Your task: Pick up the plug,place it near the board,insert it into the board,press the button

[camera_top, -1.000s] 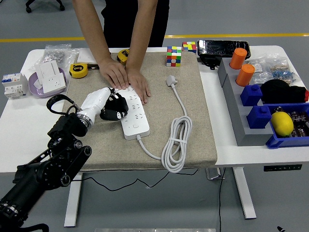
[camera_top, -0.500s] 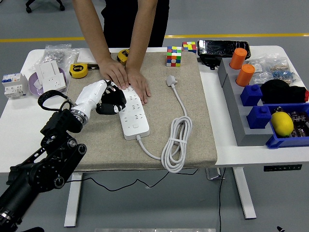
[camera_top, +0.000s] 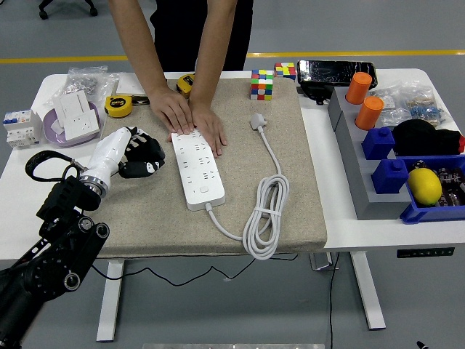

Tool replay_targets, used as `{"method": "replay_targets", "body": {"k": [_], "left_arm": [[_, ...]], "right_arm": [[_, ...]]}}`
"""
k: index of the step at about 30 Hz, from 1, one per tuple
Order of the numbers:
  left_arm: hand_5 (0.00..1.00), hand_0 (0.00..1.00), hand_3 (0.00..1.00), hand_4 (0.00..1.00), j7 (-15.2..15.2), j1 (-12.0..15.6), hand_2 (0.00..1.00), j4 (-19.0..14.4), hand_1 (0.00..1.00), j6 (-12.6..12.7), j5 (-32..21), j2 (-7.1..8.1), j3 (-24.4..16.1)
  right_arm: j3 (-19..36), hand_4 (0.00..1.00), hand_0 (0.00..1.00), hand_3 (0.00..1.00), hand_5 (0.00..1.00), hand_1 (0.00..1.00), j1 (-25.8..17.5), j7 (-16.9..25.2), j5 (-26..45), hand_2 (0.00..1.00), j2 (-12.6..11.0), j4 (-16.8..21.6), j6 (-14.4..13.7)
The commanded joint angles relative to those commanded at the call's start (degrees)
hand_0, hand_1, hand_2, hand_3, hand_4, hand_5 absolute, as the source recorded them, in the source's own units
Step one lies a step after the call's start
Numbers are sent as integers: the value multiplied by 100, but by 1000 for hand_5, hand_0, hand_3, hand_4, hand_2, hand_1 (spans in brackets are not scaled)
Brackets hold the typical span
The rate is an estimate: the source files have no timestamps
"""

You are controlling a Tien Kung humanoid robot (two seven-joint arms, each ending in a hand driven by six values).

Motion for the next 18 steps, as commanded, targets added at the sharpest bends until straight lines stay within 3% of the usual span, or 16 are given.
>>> {"method": "replay_targets", "body": {"k": [6, 7, 12, 13, 18], "left_arm": [[2, 427, 539, 590, -20, 22, 487, 97, 514, -80, -64, -16, 25], [87, 490, 559, 729, -15, 23, 551, 106, 572, -107, -69, -16, 31], [87, 490, 559, 729, 7, 36, 551, 144, 572, -221, -118, -6, 70], [156, 603, 587, 825, 18, 42, 622, 158, 706, -266, -131, -3, 75], [156, 603, 587, 825, 42, 57, 622, 192, 706, -369, -194, 8, 81]], "right_arm": [[-7, 998, 842, 772, 897, 752, -1, -5, -18, 740, -6, 0, 5], [-7, 998, 842, 772, 895, 752, -2, -7, -20, 740, -8, 0, 5], [-3, 998, 842, 772, 895, 752, -9, -9, -28, 740, -15, 0, 5], [-10, 998, 841, 772, 896, 752, -12, -7, -27, 740, -15, 0, 6], [-14, 998, 841, 772, 896, 752, -15, -3, -29, 740, -12, 0, 8]]}}
